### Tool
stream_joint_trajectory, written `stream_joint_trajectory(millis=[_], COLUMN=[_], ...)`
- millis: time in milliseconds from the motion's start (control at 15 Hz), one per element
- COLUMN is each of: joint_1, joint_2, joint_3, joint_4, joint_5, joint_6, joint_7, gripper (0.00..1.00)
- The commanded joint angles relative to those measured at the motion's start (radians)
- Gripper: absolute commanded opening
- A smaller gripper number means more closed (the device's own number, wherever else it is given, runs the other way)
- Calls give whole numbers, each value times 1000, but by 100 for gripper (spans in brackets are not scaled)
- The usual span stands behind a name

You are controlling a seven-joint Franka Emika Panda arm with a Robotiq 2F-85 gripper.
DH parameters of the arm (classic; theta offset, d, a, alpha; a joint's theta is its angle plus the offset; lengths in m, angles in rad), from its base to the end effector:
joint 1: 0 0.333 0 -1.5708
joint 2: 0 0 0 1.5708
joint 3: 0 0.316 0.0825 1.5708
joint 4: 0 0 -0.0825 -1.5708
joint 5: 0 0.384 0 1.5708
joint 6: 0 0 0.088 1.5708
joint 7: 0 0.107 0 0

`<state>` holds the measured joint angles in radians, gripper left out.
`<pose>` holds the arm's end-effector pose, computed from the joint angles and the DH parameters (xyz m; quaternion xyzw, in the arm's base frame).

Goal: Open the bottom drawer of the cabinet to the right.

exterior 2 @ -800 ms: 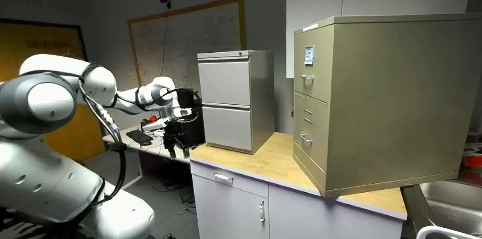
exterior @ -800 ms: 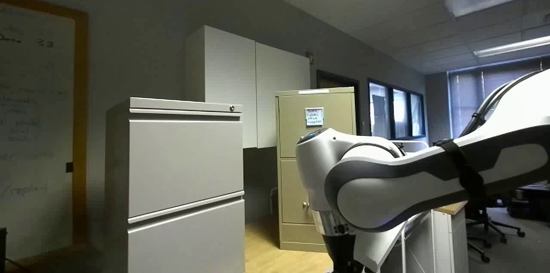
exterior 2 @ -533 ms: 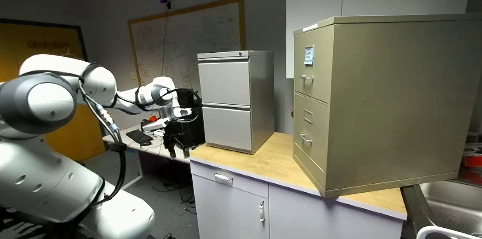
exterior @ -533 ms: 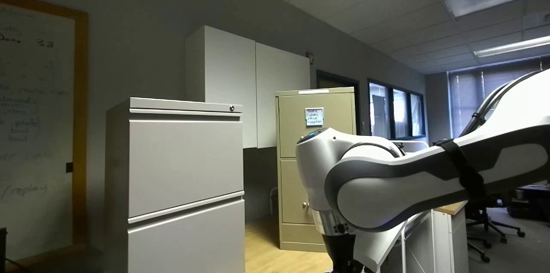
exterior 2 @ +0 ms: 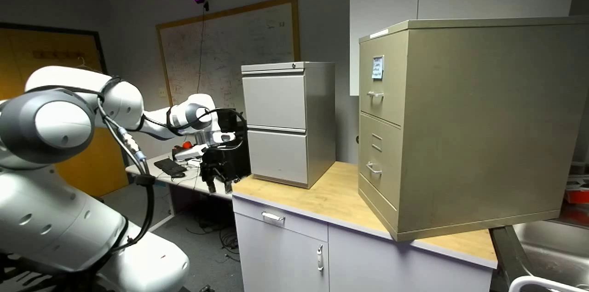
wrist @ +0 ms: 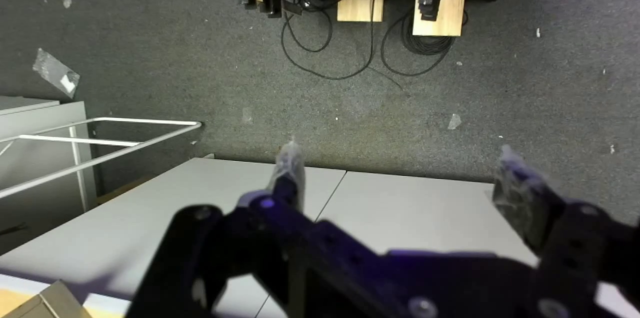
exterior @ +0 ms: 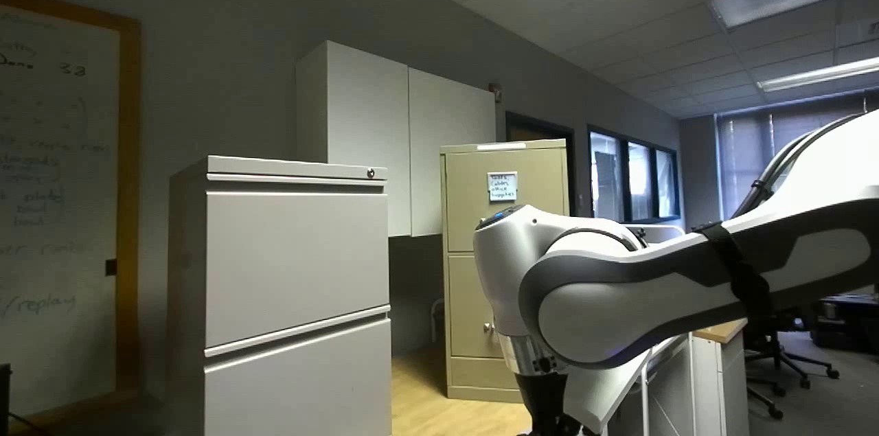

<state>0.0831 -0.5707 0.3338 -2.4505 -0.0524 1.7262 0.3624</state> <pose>0.3323 0.1500 0.4756 0.9895 0.0007 -0.0431 0.1383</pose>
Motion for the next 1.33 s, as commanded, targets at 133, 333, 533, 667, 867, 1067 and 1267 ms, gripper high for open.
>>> stream_joint_trajectory(millis=[133, 333, 533, 667, 867, 1067, 1267], joint_1=[-64, -133, -195, -230, -258, -272, -278], joint_2=[57, 116, 184, 226, 290, 360, 426], joint_3=[-68, -115, -162, -208, -277, -344, -408], joint_4=[47, 102, 177, 228, 296, 349, 376], joint_5=[-93, -179, -237, -236, -176, -88, 37], joint_6=[105, 183, 256, 334, 431, 497, 567], joint_7=[73, 82, 118, 143, 174, 196, 195], gripper=[100, 100, 100, 100, 100, 100, 100])
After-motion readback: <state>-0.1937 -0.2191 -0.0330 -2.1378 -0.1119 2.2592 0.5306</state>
